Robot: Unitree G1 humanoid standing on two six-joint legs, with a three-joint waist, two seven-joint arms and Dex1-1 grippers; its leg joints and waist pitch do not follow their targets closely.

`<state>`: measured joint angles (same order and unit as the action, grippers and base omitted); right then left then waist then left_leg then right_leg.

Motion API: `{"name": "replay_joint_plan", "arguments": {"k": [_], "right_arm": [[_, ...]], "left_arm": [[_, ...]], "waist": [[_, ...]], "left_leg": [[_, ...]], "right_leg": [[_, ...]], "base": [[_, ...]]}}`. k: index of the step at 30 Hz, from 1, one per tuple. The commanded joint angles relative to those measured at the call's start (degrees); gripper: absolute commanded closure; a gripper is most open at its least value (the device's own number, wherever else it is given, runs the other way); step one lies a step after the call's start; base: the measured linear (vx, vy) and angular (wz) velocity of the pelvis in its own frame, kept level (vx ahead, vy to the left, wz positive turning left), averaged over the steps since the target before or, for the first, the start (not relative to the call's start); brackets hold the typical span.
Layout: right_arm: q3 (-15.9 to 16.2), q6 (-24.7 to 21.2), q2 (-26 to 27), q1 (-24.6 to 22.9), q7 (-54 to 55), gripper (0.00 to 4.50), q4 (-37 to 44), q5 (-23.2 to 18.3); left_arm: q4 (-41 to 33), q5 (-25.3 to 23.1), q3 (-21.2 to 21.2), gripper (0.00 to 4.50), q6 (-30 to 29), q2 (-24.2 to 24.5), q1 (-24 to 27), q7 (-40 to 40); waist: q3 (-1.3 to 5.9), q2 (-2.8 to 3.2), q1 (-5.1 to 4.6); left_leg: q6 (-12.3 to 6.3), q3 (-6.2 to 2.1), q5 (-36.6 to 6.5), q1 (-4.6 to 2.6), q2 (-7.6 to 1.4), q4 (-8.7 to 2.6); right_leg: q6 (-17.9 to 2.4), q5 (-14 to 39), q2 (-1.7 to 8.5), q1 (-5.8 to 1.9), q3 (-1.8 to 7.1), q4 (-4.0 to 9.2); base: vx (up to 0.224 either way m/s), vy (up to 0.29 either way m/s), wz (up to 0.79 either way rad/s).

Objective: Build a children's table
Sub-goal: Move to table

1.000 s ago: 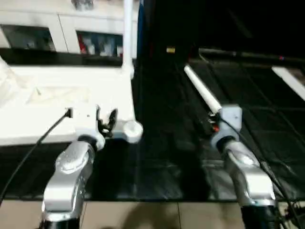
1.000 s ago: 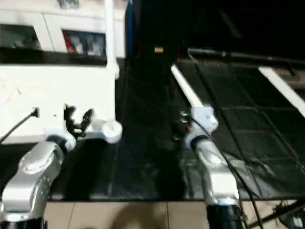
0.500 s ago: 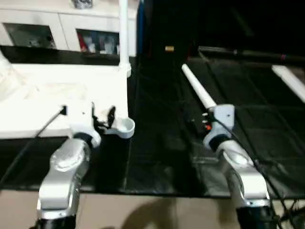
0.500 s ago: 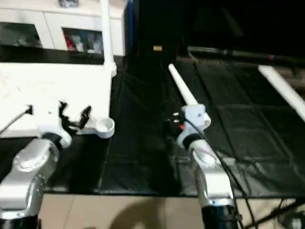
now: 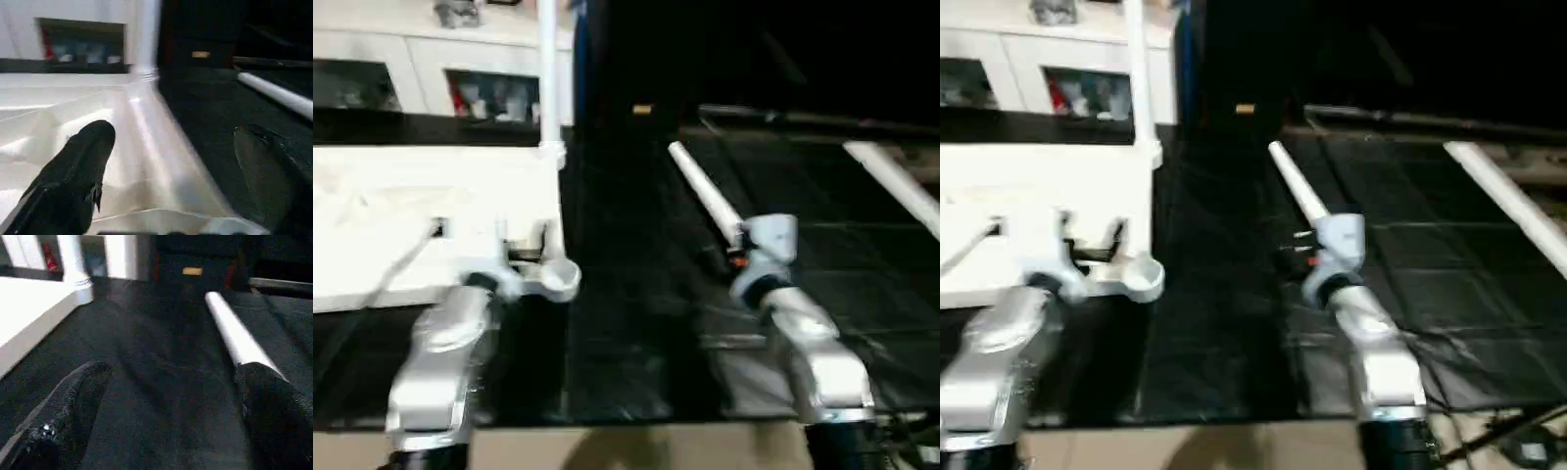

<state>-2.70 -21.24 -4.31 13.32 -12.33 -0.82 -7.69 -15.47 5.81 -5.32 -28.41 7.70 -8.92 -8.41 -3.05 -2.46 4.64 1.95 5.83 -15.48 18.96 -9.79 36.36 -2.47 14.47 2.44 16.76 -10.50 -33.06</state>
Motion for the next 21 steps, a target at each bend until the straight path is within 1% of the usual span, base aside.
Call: {"name": "replay_joint_plan", "arguments": {"k": [1, 2, 3, 4, 5, 6, 7, 8, 9, 10, 11, 12, 13, 14, 15, 16, 17, 18, 19, 20, 21], "right_arm": [[0.03, -0.5, 0.66, 0.86, 0.68, 0.0, 0.07, -0.61], [-0.11, -0.38, 0.72, 0.92, 0.83, 0.0, 0.09, -0.68], [-0.35, -0.39, 0.68, 1.25, 1.04, 0.0, 0.02, -0.82], [-0.41, -0.48, 0.61, 1.43, 1.08, 0.0, -0.04, -0.87], [-0.31, -0.64, 0.24, 1.72, 1.21, 0.0, -0.15, -0.61], [-0.19, -0.75, -0.33, 2.2, 1.41, 0.0, -0.39, -0.1], [0.08, -1.37, -1.24, 2.93, 1.44, 0.0, -0.82, 0.75], [0.16, -1.8, -1.83, 3.45, 1.39, 0.0, -1.14, 1.2], [0.49, -2.83, -3.09, 4.56, 1.22, 0.0, -1.85, 2.22], [0.73, -3.44, -3.8, 5.16, 1.2, 0.0, -2.27, 2.89], [0.94, -4.41, -4.66, 6.08, 1.13, 0.0, -2.95, 3.63], [0.81, -6.34, -5.49, 7.27, 0.92, 0.0, -3.85, 3.73], [0.49, -8.19, -6.21, 8.45, 0.93, 0.0, -4.83, 3.74], [0.04, -9.64, -6.91, 9.76, 0.67, 0.0, -6.09, 3.39], [-1.37, -10.37, -7.91, 12.35, -0.67, 0.0, -9.2, 1.65], [-1.67, -10.33, -8.07, 12.9, -1.01, 0.0, -9.89, 1.15], [-1.44, -10.12, -9.33, 14.67, -0.79, 0.0, -12.95, 2.03], [-1.25, -9.84, -10.37, 16.21, -0.69, 0.0, -15.63, 2.69], [-1.15, -9.36, -11.04, 17.39, -0.88, 0.0, -17.82, 2.89], [-0.59, -7.85, -12.96, 21.13, -1.8, 0.0, -24.94, 3.73], [-0.42, -7.54, -13.42, 22.05, -2.05, 0.0, -26.65, 3.92]], "left_arm": [[-0.43, -0.28, -0.25, 0.14, -0.34, 0.39, 0.27, -0.04], [-0.41, -0.28, -0.24, 0.14, -0.33, 0.43, 0.26, -0.05], [-0.37, -0.29, -0.15, 0.14, -0.23, 0.56, 0.21, -0.17], [-0.35, -0.31, -0.08, 0.14, -0.17, 0.64, 0.18, -0.25], [-0.33, -0.32, -0.04, 0.14, -0.2, 0.67, 0.15, -0.27], [-0.33, -0.26, -0.04, 0.14, -0.08, 0.73, 0.12, -0.4], [-0.46, -0.18, 0.36, 0.14, -0.13, 1.06, 0.12, -0.95], [-0.55, -0.14, 0.67, 0.14, -0.21, 1.31, 0.14, -1.39], [-0.7, -0.01, 1.29, 0.14, -0.4, 1.91, 0.2, -2.39], [-0.79, 0.03, 1.67, 0.14, -0.45, 2.3, 0.24, -2.96], [-0.9, 0.18, 2.18, 0.14, -0.55, 2.94, 0.29, -3.77], [-1.01, 0.33, 2.8, 0.14, -0.68, 3.73, 0.3, -4.91], [-1.09, 0.47, 3.32, 0.14, -1.05, 4.51, 0.3, -5.96], [-1.18, 0.58, 3.89, 0.14, -1.66, 5.5, 0.28, -7.18], [-1.34, 1.33, 5.13, 0.14, -2.4, 7.82, 0.25, -10.74], [-1.37, 1.54, 5.37, 0.14, -2.51, 8.34, 0.23, -11.59], [-1.7, 1.93, 6.32, 0.14, -3.3, 10.01, 0.15, -13.93], [-1.98, 2.27, 7.14, 0.14, -3.93, 11.46, 0.08, -15.98], [-2.14, 2.54, 7.74, 0.14, -4.31, 12.62, 0.02, -17.63], [-2.59, 3.42, 9.12, 0.14, -4.89, 15.92, -0.29, -22.3], [-2.66, 3.67, 9.43, 0.14, -4.99, 16.73, -0.39, -23.38]], "waist": [[4.13, 2.08, -0.72], [4.38, 2.4, -1.73], [5.24, 2.63, -3.04], [4.6, 1.9, -3.32], [3.82, 1.67, -2.1], [3.96, 1.08, -2.36], [3.83, -0.46, -2.48], [3.86, -2.39, -2.68], [4.82, -4.34, -0.86], [5.15, -4.3, 0.17], [4.09, -3.62, -0.59], [3.99, -3.18, -1.18], [3.98, -1.96, -2.14], [3.86, -1.17, -2.72], [3.83, -0.48, -3.33], [3.6, -0.33, -3.6], [2.69, -0.45, -3.65], [2.54, -0.47, -3.58], [2.36, -0.25, -3.54], [1.82, -0.45, -3.49], [1.89, -0.53, -3.57]], "left_leg": [[-18.37, -3.1, 10.7, 0.03, -0.97, -4.73], [-22.69, -5.81, 13.74, -2.98, -1.68, -5.21], [-23.2, -9.51, 17.01, -12.42, -8.8, -4.18], [-24.2, -9.91, 21.75, -11.11, -9.68, -4.42], [-24.19, -7.25, 24.49, -9.3, -7.98, -4.48], [-25.08, -5.58, 26.29, -7.93, -5.55, -5.26], [-23.2, -2.02, 25.86, -6.13, -1.08, -3.78], [-20.73, -0.11, 22.11, -4.73, 1.65, -2.58], [-14.32, 0.44, 11.7, 0.23, 5.65, 0.78], [-10.95, -0.67, 7.98, 1.76, 4.21, 2.41], [-2.92, -1.45, 12.75, 2.2, 2.48, 0.08], [-1.59, -1.14, 15.49, 2.3, 2.31, -1.23], [-0.27, -0.5, 17.82, 2.14, 1.99, -2.69], [-0.48, -0.64, 16.58, 1.75, 1.23, -3.35], [-0.72, -0.49, 12.11, 0.87, 0.07, -3.74], [-0.62, -0.68, 8.46, 0.59, -0.54, -4.12], [0.86, -0.01, -3.6, 0.16, -1.29, -4.64], [1.46, 0.13, -7.25, -0.36, -1.3, -4.73], [1.77, 0.29, -10.39, -0.49, -1.16, -4.86], [3.0, 0.9, -16.99, -1.25, -1.15, -4.7], [2.88, 1.07, -17.85, -1.24, -0.86, -4.58]], "right_leg": [[-5.79, 7.96, 3.25, -4.42, 0.67, 3.0], [-5.13, 6.34, 1.48, -2.57, -0.01, 0.59], [-2.61, 9.91, 1.78, 7.3, 2.72, -6.09], [-0.29, 8.2, 2.22, 8.58, 4.0, -8.0], [3.4, 4.85, 2.48, 10.82, 5.49, -9.8], [5.12, 0.46, 2.44, 11.26, 6.15, -9.56], [1.94, -9.09, 2.95, 10.22, 7.68, -4.11], [1.0, -13.27, 3.65, 8.14, 9.12, -0.83], [-1.46, -15.68, 8.63, 1.04, 15.39, 0.56], [-7.12, -19.63, 11.99, -0.76, 17.6, 0.84], [-12.78, -38.18, 8.94, -0.32, 14.56, -0.6], [-12.52, -40.8, 7.28, 0.09, 13.11, -1.09], [-11.52, -36.7, 4.3, 0.79, 11.55, -1.46], [-11.37, -30.14, 3.92, 1.32, 11.12, -1.32], [-11.69, -16.51, 3.57, 1.95, 10.67, -0.93], [-11.8, -10.03, 3.76, 2.28, 10.44, -0.66], [-10.73, 5.51, 3.99, 3.04, 10.42, 1.11], [-10.35, 10.31, 4.21, 3.58, 10.34, 1.46], [-9.6, 14.62, 4.2, 3.85, 10.33, 1.89], [-6.83, 25.69, 4.29, 5.02, 9.84, 3.13], [-5.56, 28.31, 4.04, 5.0, 9.64, 3.52]], "base": [[0.175, 0.047, 0.68], [0.225, 0.025, 0.59], [0.225, 0.025, 0.59], [0.196, 0.01, 0.3], [0.078, 0.005, 0.04], [0.127, 0.005, 0.03], [0.098, -0.013, -0.01], [0.09, -0.051, 0.05], [0.041, -0.052, 0.07], [0.025, -0.054, 0.12], [0.051, -0.055, 0.05], [0.051, -0.055, 0.05], [-0.006, -0.054, -0.05], [-0.064, -0.024, -0.06], [-0.064, -0.024, -0.06], [-0.09, -0.012, -0.04], [-0.095, -0.015, 0.03], [-0.095, -0.015, 0.03], [-0.084, -0.038, 0.08], [-0.082, -0.037, 0.08], [-0.082, -0.037, 0.08]]}}
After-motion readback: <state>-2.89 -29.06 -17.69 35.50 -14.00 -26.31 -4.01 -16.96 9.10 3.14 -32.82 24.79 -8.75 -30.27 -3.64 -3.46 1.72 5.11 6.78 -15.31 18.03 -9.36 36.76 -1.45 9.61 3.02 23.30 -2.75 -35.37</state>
